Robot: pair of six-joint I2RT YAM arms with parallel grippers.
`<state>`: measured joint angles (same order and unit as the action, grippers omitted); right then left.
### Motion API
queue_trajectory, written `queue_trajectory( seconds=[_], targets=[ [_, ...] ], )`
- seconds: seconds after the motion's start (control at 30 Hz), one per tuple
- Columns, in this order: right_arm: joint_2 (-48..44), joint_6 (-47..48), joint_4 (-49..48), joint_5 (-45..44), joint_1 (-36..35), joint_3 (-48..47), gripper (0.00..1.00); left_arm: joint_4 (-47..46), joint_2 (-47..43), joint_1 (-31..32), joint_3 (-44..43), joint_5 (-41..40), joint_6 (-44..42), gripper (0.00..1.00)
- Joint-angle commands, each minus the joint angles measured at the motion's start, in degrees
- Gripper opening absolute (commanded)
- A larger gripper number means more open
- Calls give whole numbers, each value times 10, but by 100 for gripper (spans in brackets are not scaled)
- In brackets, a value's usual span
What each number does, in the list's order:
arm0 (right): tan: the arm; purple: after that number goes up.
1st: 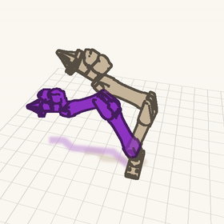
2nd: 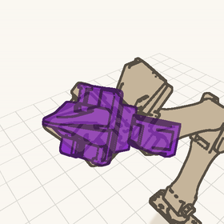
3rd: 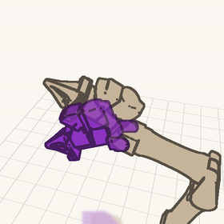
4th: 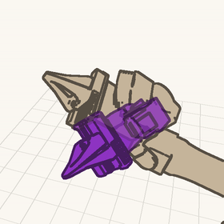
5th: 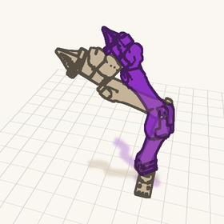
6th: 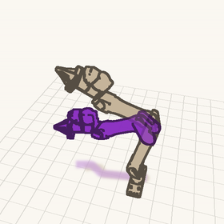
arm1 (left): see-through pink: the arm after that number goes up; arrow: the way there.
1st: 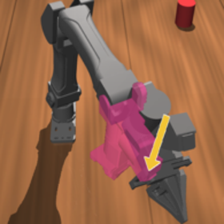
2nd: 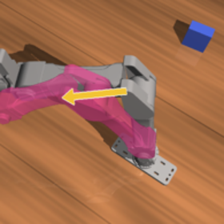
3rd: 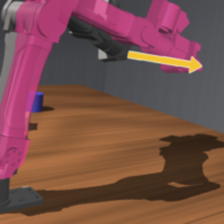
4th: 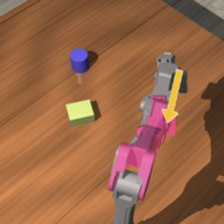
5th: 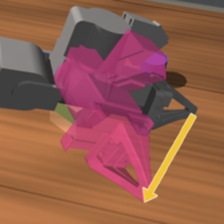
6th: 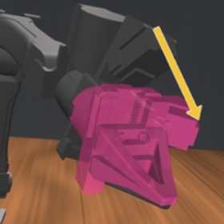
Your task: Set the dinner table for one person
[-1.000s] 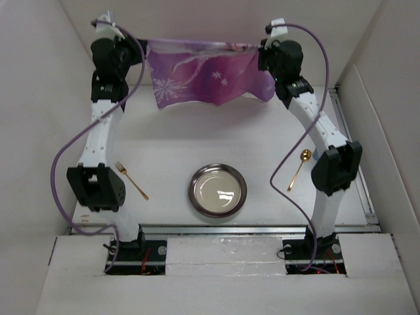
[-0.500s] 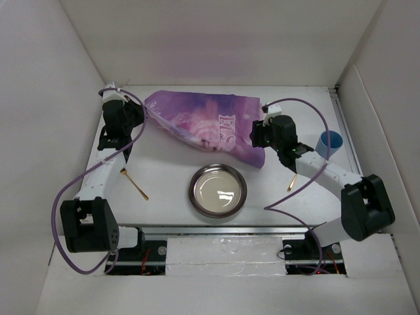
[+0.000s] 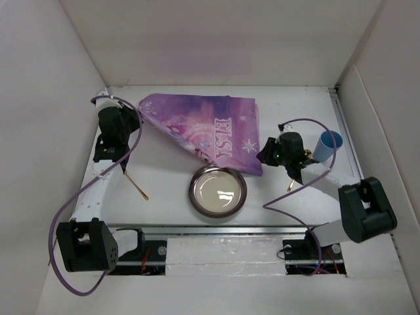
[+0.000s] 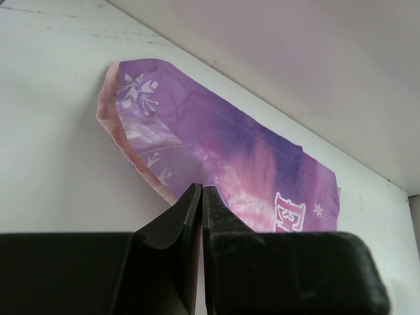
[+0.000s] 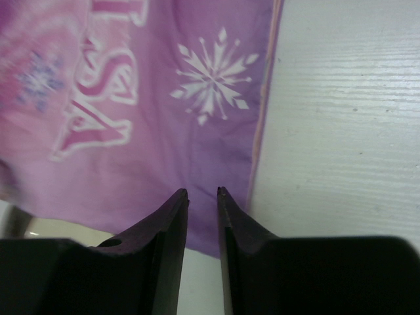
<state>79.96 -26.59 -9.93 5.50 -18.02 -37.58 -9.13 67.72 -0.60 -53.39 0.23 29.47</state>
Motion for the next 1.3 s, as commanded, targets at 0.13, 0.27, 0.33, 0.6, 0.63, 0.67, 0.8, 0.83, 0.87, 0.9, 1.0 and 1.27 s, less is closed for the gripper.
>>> queue_trajectory(
  seconds=[0.13,0.27,0.33,0.6,0.63,0.67,0.8,0.83,0.87,0.9,1.0,1.27],
  targets=[
    [103,-36,-45,70,43,-64,61,-9,-9,-3,-5,-6,23,0],
    [178,-54,-48,46,50,-124,61,-11,-26,-3,-1,-6,32,0],
    [233,-63,-42,63,64,-183,61,-14,-33,-3,0,25,40,0],
    [371,-126,-39,144,69,-320,56,-45,-24,-3,-7,57,62,0],
    [380,-133,-42,156,69,-325,54,-35,-7,-3,-19,58,62,0],
    [393,-147,-53,166,75,-334,48,-23,-1,-3,-36,61,57,0],
    [410,-167,-84,174,87,-349,19,-43,4,-3,-20,47,56,0],
    [413,-169,-83,171,95,-358,12,-48,13,-3,-16,36,55,0],
    [418,-175,-88,170,95,-369,2,-64,20,-3,-11,31,54,0],
    [434,-176,-84,168,103,-409,0,-75,28,-3,-9,26,54,0],
    [465,-174,-55,160,125,-477,0,-125,76,-3,-18,27,40,0],
    [479,-173,-28,167,190,-538,0,-113,136,-3,-70,89,20,0]
  ],
)
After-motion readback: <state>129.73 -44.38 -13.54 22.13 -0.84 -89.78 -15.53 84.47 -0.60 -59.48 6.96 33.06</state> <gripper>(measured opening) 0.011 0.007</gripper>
